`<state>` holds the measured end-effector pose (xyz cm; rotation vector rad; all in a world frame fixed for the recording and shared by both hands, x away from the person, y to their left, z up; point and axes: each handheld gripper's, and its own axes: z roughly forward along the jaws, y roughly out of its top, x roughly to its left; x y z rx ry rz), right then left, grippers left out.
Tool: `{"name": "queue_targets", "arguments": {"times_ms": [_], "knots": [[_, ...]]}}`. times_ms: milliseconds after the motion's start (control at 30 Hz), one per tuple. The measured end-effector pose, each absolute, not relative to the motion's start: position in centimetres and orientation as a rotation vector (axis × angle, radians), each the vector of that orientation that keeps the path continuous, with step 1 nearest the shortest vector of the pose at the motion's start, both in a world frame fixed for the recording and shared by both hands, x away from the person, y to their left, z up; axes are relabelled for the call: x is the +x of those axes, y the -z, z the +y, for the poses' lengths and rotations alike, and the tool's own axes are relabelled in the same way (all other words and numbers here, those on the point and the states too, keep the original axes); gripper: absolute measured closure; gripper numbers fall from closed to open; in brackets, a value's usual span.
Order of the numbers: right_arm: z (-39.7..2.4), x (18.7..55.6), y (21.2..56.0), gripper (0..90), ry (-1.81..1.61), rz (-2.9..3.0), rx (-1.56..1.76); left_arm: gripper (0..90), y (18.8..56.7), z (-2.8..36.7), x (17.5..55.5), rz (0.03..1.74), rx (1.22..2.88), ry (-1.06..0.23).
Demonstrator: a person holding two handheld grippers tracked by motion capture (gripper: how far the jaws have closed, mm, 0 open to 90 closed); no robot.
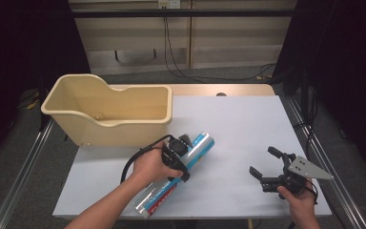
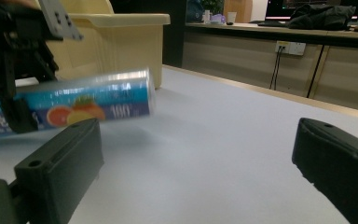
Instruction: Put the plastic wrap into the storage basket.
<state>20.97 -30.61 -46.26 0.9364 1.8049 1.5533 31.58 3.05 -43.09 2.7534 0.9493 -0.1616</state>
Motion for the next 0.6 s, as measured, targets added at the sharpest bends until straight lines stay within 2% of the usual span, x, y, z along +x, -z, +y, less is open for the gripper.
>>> {"name": "queue_targets", "arguments": {"times_ms": [100,600], "knots": [[-30.8,20.9,46.2,1.1,-1.555,1.797,0.938,31.9,44.3,2.9,31.3,0.95,2.775,0.164],[-30.6,20.9,46.2,1.1,-1.552,1.803,0.94,29.8,44.3,3.8,30.5,0.857,2.728,0.12]]}}
